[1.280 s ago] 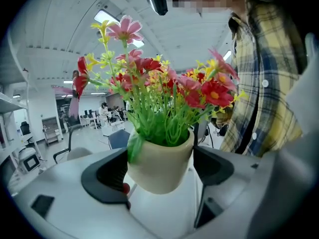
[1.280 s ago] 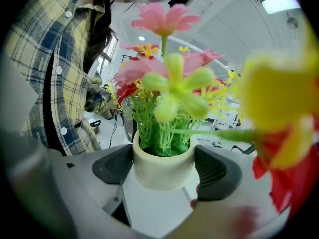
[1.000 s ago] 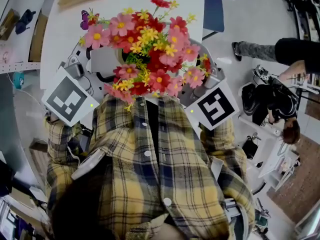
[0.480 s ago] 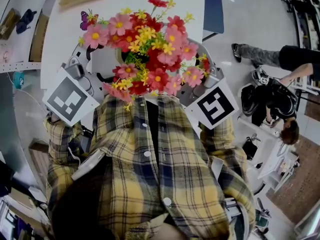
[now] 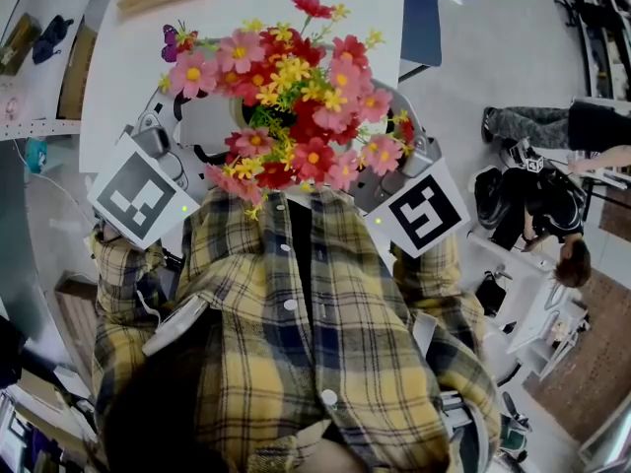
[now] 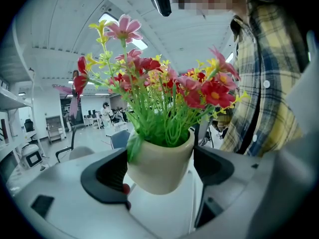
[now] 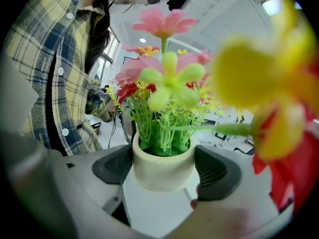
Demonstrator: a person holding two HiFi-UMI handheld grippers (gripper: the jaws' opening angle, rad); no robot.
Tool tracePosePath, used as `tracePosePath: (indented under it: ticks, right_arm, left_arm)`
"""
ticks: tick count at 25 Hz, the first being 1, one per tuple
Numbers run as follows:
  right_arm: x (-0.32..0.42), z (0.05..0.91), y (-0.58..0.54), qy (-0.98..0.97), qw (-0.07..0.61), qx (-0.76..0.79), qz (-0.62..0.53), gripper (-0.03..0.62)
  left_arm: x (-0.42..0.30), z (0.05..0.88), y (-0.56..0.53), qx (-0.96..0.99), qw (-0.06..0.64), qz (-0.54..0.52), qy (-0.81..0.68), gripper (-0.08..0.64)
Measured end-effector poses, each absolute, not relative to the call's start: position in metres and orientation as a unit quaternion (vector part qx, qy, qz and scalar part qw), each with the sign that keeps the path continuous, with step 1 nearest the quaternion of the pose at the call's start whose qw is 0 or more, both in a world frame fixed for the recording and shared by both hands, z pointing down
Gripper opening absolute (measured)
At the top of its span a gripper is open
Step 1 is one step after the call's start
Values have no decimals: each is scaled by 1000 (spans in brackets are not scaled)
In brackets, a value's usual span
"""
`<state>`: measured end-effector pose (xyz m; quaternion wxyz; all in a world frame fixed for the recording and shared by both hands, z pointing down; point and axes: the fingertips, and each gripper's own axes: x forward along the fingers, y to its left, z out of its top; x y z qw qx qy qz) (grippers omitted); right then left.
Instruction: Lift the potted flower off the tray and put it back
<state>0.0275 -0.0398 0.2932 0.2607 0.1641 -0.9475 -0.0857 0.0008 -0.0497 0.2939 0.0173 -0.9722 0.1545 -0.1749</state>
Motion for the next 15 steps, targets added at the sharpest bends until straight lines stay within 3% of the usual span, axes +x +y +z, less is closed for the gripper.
tracePosePath:
  ticks: [15]
  right_arm:
    - [31, 298, -40, -947, 262, 164, -83, 365]
  left_arm:
    - [4, 300, -50, -973, 10, -173, 155, 400]
